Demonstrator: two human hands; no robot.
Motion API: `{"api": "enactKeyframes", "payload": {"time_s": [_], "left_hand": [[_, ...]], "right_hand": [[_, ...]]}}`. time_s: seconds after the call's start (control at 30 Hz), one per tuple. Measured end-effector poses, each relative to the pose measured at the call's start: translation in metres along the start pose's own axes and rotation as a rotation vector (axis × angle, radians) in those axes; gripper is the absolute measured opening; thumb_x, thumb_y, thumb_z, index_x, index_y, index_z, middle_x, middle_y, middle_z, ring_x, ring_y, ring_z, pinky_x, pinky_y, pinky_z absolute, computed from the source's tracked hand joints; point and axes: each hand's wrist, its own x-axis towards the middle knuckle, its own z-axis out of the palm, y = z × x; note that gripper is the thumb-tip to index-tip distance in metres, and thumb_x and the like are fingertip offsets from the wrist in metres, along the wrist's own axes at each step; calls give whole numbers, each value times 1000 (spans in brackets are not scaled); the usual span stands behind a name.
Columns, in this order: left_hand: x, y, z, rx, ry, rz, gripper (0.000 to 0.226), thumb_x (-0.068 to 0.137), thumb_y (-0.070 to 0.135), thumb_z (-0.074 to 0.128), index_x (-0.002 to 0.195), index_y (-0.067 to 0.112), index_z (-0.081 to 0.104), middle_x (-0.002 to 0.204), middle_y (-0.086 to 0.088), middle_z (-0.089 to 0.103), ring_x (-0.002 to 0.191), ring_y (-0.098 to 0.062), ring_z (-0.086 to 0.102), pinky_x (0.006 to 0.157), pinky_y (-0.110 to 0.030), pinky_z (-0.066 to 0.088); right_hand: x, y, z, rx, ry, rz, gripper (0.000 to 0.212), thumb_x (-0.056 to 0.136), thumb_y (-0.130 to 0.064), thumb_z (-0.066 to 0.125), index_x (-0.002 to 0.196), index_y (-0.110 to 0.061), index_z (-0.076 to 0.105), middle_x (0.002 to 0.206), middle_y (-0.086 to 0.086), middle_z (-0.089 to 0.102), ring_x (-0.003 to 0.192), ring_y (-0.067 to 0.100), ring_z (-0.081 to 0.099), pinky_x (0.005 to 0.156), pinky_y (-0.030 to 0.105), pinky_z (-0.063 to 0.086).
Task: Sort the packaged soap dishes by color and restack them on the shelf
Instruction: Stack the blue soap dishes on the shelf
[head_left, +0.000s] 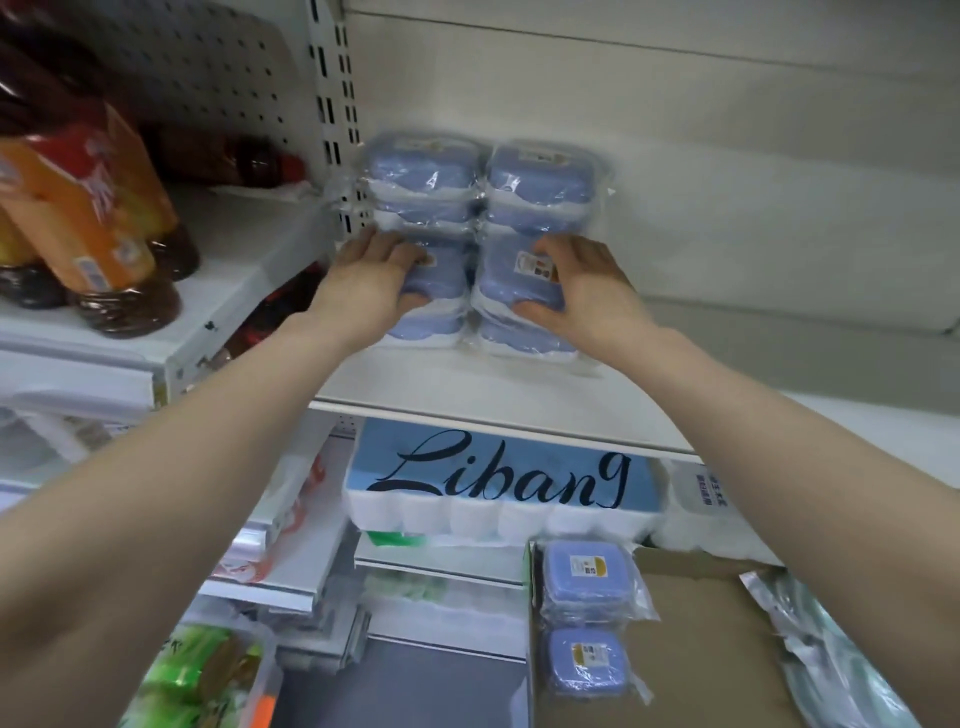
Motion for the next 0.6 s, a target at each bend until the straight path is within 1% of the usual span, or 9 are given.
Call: {"api": "enactKeyframes", "payload": {"time_s": [0.03, 0.1, 0.17, 0.23, 0.3, 0.33, 0.4, 0.47, 0.6], "left_hand": [[-2, -1, 5, 59, 67, 31, 45, 85, 32, 68, 124, 13, 60, 128, -18, 55, 124, -43, 46, 104, -50, 38], [-9, 1, 14, 144, 189, 57, 43, 85, 34, 65, 122, 13, 61, 119, -19, 60, 111, -43, 55, 93, -50, 45], [-19, 6, 23, 180, 216, 64, 53, 87, 41, 60, 131, 13, 53, 127, -20, 54, 117, -42, 50, 98, -53, 41], [-26, 6, 28, 204, 172, 63, 73, 83, 52, 61, 140, 12, 42, 137, -21, 45, 127, -42, 39, 106, -58, 32], [-26, 2, 29, 219, 125, 83, 88, 71, 49, 74, 142, 11, 38, 139, -21, 42, 129, -44, 36, 109, -58, 28], [-24, 0, 29, 220, 116, 94, 93, 66, 44, 80, 142, 11, 38, 138, -22, 42, 128, -44, 37, 108, -59, 29], [-19, -5, 31, 213, 112, 109, 96, 60, 38, 85, 141, 9, 40, 137, -23, 44, 126, -46, 39, 107, -59, 30], [-15, -10, 32, 195, 109, 124, 97, 60, 36, 86, 141, 9, 40, 138, -24, 43, 125, -47, 39, 107, -60, 31], [-7, -16, 30, 178, 51, 130, 97, 65, 36, 85, 145, 11, 36, 143, -23, 38, 131, -47, 33, 110, -59, 27]], "right_hand": [[0, 1, 5, -27, -19, -1, 58, 86, -51, 62, 131, -17, 51, 130, 9, 54, 121, 34, 45, 96, 40, 43], [-5, 4, 14, -99, -30, 3, 60, 86, -60, 44, 133, -22, 53, 128, 8, 54, 122, 34, 46, 94, 45, 46], [-12, 6, 20, -130, 2, 10, 65, 86, -63, 32, 136, -26, 50, 134, 8, 50, 126, 34, 44, 94, 49, 46], [-18, 7, 24, -161, 7, 1, 65, 88, -64, 38, 143, -29, 41, 147, 8, 39, 136, 33, 35, 103, 49, 41], [-25, 12, 27, -176, -45, -21, 77, 85, -62, 56, 150, -31, 29, 156, 9, 26, 144, 33, 23, 111, 48, 32], [-27, 15, 28, -174, -64, -32, 83, 83, -58, 63, 152, -31, 25, 158, 10, 22, 146, 33, 20, 113, 49, 33], [-26, 20, 32, -155, -69, -39, 88, 81, -49, 71, 152, -29, 22, 157, 12, 21, 146, 34, 17, 111, 50, 37], [-22, 18, 36, -161, -66, -56, 86, 83, -43, 71, 152, -26, 24, 154, 14, 24, 145, 35, 18, 109, 49, 40], [-11, 12, 44, -163, -40, -100, 84, 80, -34, 75, 150, -18, 32, 146, 18, 33, 139, 37, 26, 104, 48, 44]]}}
